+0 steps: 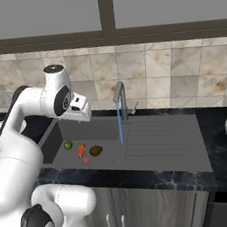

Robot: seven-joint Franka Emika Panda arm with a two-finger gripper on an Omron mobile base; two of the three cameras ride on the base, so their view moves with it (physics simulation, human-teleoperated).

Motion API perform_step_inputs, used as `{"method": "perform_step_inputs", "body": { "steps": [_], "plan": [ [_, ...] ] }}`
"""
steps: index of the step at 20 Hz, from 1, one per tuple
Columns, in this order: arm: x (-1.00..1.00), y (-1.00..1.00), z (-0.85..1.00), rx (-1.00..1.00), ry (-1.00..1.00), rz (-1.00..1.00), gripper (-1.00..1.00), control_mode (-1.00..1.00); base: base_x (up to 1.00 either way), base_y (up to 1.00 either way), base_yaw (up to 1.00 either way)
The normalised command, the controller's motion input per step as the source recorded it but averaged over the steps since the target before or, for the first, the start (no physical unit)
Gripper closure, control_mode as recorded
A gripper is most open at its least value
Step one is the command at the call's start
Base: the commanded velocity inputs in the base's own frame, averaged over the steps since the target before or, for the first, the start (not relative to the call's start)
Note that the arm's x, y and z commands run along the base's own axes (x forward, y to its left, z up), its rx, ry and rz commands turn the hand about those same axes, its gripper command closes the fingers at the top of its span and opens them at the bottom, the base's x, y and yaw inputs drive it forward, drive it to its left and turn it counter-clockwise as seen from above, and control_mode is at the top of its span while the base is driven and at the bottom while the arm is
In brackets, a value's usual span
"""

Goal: Pick the avocados from the sink and place them in one bowl. Place the sweet potato in the other bowl. Then turn off the sink faucet.

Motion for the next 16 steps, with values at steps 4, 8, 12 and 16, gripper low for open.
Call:
{"method": "perform_step_inputs", "body": {
  "steps": [4,8,12,16],
  "plan": [
    [0.12,0.00,-0.47,0.04,0.00,-0.18,-1.00,-1.00,0.00,0.00,0.00],
    [0.23,0.00,-0.47,0.07,0.01,-0.17,-1.00,-1.00,0.00,0.00,0.00],
    [0.33,0.00,-0.45,0.02,0.00,-0.10,-1.00,-1.00,0.00,0.00,0.00],
    [0.35,0.00,-0.44,0.00,0.00,-0.11,-1.00,-1.00,0.00,0.00,0.00]
  ]
}}
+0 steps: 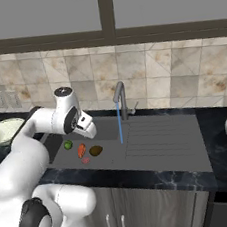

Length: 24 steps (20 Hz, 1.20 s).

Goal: Pick the avocados from the sink and place them in one bowl. Place the sweet potato in the other bowl. Then turn off the sink faucet.

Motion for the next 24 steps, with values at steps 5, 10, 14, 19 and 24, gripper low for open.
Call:
{"method": "perform_step_inputs", "body": {
  "steps": [5,10,14,19,24],
  "plan": [
    [0.41,0.00,-0.35,0.00,0.08,-0.07,-1.00,-1.00,0.00,0.00,0.00],
    [0.34,0.00,-0.37,0.00,0.07,-0.05,-1.00,-1.00,0.00,0.00,0.00],
    [0.36,0.00,-0.42,0.00,0.11,-0.04,-1.00,-1.00,0.00,0.00,0.00],
    [0.34,0.00,-0.46,0.00,0.10,-0.03,-1.00,-1.00,0.00,0.00,0.00],
    [0.30,0.00,-0.45,0.00,0.08,-0.02,-1.00,-1.00,0.00,0.00,0.00]
  ]
}}
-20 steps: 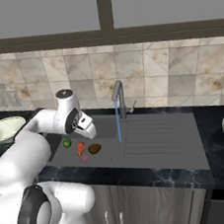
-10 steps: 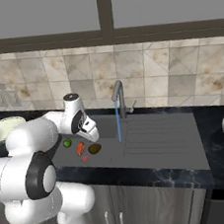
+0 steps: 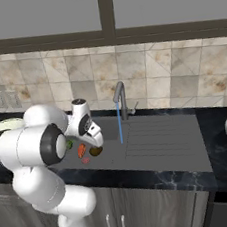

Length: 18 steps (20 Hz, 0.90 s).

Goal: Pick the avocados from the sink and place them in one bowl. Place the sweet potato in the other bowl. Then turn off the sink faucet.

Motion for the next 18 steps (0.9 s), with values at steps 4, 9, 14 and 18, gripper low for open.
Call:
{"method": "perform_step_inputs", "body": {
  "steps": [4,9,14,18],
  "plan": [
    [0.30,0.04,-0.41,0.00,0.07,-0.03,-1.00,-1.00,0.00,0.00,0.00],
    [0.28,0.10,-0.41,0.00,0.05,-0.03,-1.00,-1.00,0.00,0.00,0.00],
    [0.24,0.07,-0.40,0.00,0.01,-0.02,-1.00,-1.00,0.00,0.00,0.00],
    [0.31,0.01,-0.39,0.00,0.00,-0.01,-1.00,-1.00,0.00,0.00,0.00]
  ]
}}
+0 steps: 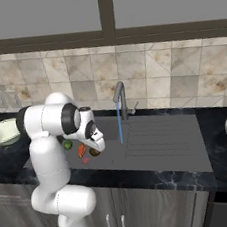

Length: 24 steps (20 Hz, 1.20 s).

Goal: Pick the avocados from the sink and place them in one bowl. Place the sweet potato in the other bowl. Then turn off the sink faucet.

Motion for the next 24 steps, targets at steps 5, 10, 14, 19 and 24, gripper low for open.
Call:
{"method": "perform_step_inputs", "body": {
  "steps": [5,10,14,19,24],
  "plan": [
    [0.34,0.01,-0.33,0.00,0.00,-0.01,-1.00,-1.00,0.00,0.00,0.00],
    [0.37,0.05,-0.24,0.00,0.00,-0.01,-1.00,-1.00,0.00,0.00,0.00],
    [0.36,0.09,-0.25,0.00,0.01,-0.01,-1.00,-1.00,0.00,0.00,0.00],
    [0.30,0.07,-0.32,0.00,0.01,-0.01,-1.00,-1.00,0.00,0.00,0.00],
    [0.12,0.03,-0.46,0.00,0.04,-0.01,-1.00,-1.00,0.00,0.00,0.00]
  ]
}}
